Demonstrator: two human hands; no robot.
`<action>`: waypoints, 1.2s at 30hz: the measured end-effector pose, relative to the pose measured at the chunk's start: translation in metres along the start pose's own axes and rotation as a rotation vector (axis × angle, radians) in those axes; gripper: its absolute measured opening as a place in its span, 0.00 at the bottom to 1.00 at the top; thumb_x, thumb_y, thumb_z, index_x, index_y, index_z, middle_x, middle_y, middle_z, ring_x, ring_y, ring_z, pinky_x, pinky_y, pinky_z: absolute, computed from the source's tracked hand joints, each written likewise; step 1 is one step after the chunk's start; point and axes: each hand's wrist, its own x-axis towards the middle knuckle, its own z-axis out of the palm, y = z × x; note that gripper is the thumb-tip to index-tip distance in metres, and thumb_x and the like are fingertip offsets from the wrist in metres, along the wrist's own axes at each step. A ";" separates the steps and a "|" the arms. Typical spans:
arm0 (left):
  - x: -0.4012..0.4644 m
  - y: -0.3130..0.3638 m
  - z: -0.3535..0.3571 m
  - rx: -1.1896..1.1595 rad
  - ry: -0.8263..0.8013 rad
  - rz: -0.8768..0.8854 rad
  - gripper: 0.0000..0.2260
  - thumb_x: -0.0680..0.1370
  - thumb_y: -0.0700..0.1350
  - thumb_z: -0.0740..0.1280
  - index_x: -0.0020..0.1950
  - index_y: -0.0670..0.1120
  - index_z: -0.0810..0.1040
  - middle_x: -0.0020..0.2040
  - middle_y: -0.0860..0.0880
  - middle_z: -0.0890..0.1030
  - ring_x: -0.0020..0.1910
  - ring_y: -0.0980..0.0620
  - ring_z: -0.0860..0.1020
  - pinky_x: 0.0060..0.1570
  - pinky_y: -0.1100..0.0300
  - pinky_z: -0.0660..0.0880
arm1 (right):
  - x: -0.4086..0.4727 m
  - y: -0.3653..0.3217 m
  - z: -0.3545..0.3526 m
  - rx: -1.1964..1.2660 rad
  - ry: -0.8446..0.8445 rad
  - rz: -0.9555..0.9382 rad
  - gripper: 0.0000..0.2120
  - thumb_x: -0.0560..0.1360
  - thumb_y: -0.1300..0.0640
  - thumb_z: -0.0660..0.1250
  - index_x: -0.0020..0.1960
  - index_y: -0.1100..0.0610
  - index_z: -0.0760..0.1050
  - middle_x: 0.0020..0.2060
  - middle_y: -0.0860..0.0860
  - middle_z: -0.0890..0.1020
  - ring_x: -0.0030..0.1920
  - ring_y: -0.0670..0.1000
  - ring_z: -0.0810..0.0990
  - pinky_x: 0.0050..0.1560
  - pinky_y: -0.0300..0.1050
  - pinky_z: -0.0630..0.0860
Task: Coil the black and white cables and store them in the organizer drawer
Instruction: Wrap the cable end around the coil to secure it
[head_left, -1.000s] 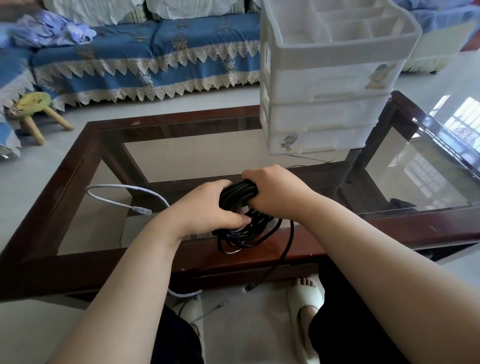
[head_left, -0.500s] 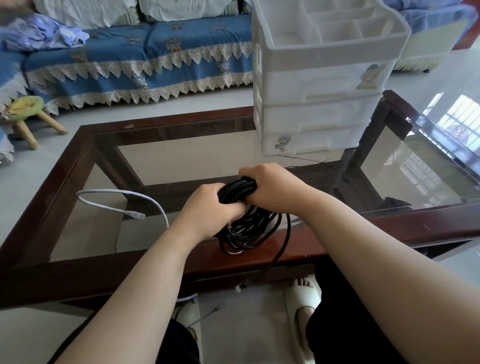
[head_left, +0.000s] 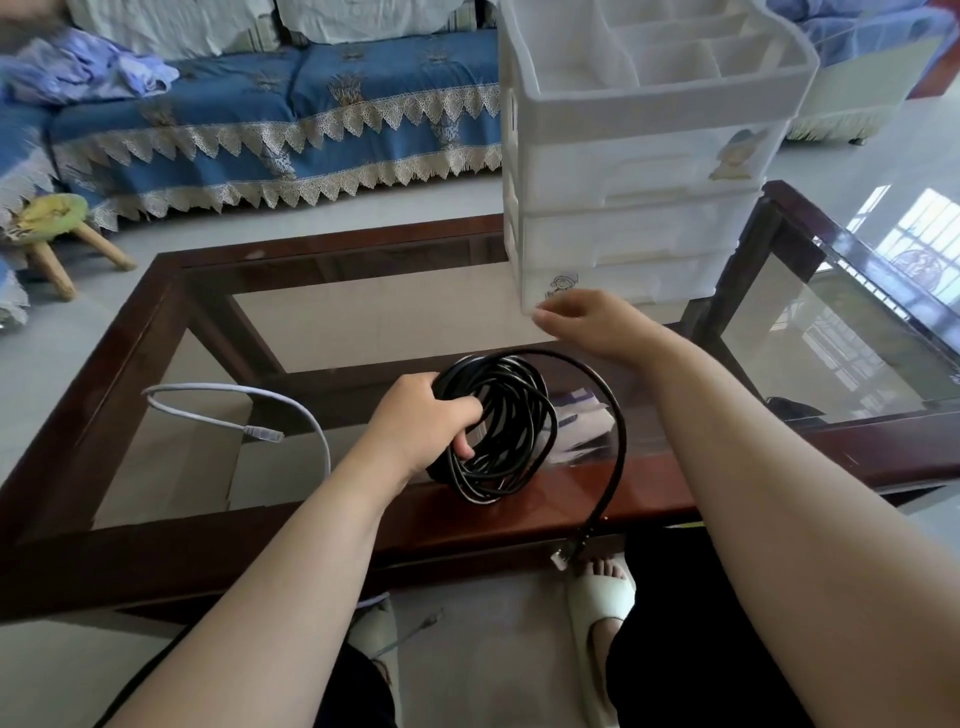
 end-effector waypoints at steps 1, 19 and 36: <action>0.002 0.000 -0.001 0.003 0.013 -0.008 0.07 0.71 0.39 0.64 0.33 0.43 0.73 0.24 0.45 0.77 0.40 0.39 0.82 0.49 0.46 0.78 | 0.010 0.015 0.000 -0.203 0.181 0.051 0.17 0.76 0.46 0.66 0.62 0.50 0.76 0.60 0.48 0.79 0.60 0.50 0.77 0.59 0.44 0.72; 0.005 0.002 -0.005 -0.026 0.053 -0.035 0.10 0.72 0.41 0.63 0.30 0.41 0.72 0.23 0.47 0.78 0.36 0.50 0.76 0.45 0.54 0.74 | 0.024 0.046 0.015 -0.631 0.149 0.363 0.07 0.75 0.58 0.62 0.45 0.61 0.75 0.44 0.56 0.79 0.41 0.57 0.75 0.40 0.45 0.71; 0.007 -0.003 -0.003 0.114 -0.136 -0.117 0.06 0.71 0.44 0.65 0.35 0.43 0.75 0.26 0.49 0.81 0.30 0.52 0.82 0.40 0.60 0.77 | -0.072 -0.080 0.009 -0.089 -0.183 -0.297 0.06 0.69 0.51 0.74 0.38 0.49 0.77 0.44 0.49 0.84 0.45 0.48 0.82 0.51 0.48 0.78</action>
